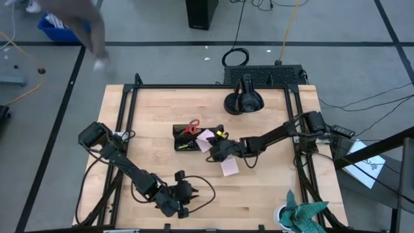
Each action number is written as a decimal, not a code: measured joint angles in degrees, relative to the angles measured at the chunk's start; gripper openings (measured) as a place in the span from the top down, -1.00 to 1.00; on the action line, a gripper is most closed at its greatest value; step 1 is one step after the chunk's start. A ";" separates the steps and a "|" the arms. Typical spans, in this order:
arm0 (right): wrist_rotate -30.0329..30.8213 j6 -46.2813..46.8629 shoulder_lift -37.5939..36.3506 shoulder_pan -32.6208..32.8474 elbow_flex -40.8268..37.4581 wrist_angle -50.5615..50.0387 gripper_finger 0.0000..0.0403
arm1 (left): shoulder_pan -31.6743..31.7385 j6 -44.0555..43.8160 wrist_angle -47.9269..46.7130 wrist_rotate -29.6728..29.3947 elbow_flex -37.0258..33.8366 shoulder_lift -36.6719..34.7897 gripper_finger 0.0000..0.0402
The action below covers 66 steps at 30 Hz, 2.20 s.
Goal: Pick and place office supplies into organizer
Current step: Put the pink sticky notes into the black desk organizer
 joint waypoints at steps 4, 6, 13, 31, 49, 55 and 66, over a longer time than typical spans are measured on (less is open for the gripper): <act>-1.57 0.00 0.05 -1.74 -0.07 -0.09 1.00 | 0.00 0.04 -0.13 -0.02 0.00 0.00 0.58; -1.64 0.01 0.05 -2.30 -0.05 -0.12 1.00 | 0.00 0.02 -0.28 -0.02 0.00 0.00 0.58; -4.83 1.54 0.05 -3.48 -0.07 0.42 1.00 | 0.00 0.09 -0.28 -0.68 0.00 0.02 0.58; -10.40 6.28 0.03 -3.67 -0.07 -2.42 0.63 | 0.00 -0.04 -0.24 -1.03 0.00 0.09 0.58; -4.46 4.00 -2.84 0.64 -0.17 -3.52 0.16 | 0.00 -0.55 -0.17 -1.01 0.00 0.09 0.58; -4.77 3.85 -3.90 3.61 -0.17 -3.82 0.28 | 0.00 -0.63 -0.16 -1.01 0.00 0.09 0.58; -1.20 -0.23 -4.22 3.49 -0.11 -0.51 0.96 | -0.11 -0.50 -0.21 -0.96 0.00 0.09 0.58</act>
